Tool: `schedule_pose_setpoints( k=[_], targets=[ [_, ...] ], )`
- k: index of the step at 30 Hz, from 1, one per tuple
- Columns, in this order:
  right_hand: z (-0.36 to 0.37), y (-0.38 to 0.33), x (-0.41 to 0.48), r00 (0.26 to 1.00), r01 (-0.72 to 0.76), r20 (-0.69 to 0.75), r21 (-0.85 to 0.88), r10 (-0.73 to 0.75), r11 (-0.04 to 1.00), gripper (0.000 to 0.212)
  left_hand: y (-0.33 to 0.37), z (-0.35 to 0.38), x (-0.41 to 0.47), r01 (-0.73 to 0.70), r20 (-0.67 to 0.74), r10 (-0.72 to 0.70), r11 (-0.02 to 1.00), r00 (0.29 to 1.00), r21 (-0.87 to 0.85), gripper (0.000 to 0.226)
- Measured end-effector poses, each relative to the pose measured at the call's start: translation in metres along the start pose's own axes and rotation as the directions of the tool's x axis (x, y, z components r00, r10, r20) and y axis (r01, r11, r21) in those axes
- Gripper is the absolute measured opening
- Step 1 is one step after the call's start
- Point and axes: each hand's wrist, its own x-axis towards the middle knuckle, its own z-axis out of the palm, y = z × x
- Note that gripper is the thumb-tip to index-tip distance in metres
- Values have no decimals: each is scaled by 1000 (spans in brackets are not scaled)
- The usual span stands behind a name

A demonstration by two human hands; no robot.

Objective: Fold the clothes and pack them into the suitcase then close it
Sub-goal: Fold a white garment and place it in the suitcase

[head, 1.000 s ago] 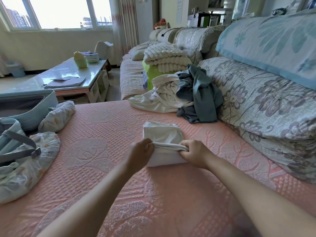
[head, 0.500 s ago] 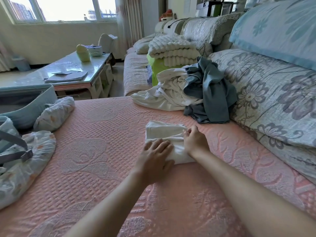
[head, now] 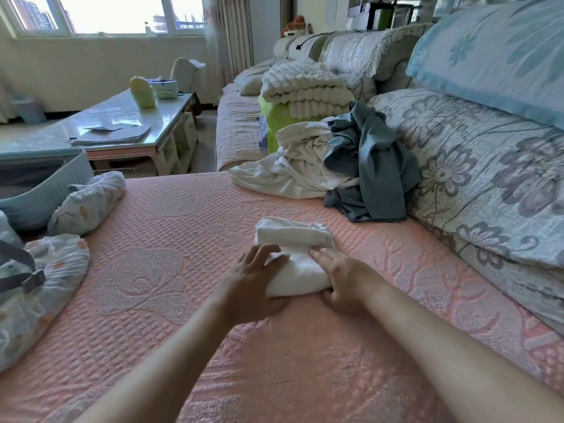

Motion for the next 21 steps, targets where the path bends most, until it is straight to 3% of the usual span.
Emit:
schedule_pose_setpoints(
  k=[2, 5, 8, 11, 15, 19, 20, 21],
  targets=[
    [-6, -6, 7, 999, -53, 1, 49, 53, 997, 77, 1, -1, -5, 64, 28, -63, 996, 998, -65, 78],
    [-17, -10, 11, 993, -109, -32, 111, 114, 988, 40, 5, -12, 1, 223, 93, -210, 962, 973, -156, 69],
    [-40, -11, 4, 987, -155, -3, 258, 161, 954, 11, 12, -34, 10, 352, 45, -351, 906, 935, -234, 54],
    [-53, -8, -11, 978, -203, 54, 496, 203, 844, 15, 15, -50, 6, 363, -29, -396, 867, 918, -342, 54],
    [-50, -3, -19, 937, -296, 42, 620, 346, 727, 9, 15, -49, 6, 439, -42, -491, 810, 870, -389, 34],
    [-41, -2, -4, 867, -331, -129, 573, 481, 750, 23, 16, -40, 29, 629, -43, -689, 683, 723, -372, 39],
    [-37, -2, 1, 857, -345, -156, 534, 491, 772, 27, 16, -37, 35, 639, -84, -689, 705, 720, -309, 38],
    [-33, 0, 7, 851, -360, -175, 491, 495, 793, 31, 18, -35, 42, 586, -172, -619, 783, 766, -208, 36]
  ],
)
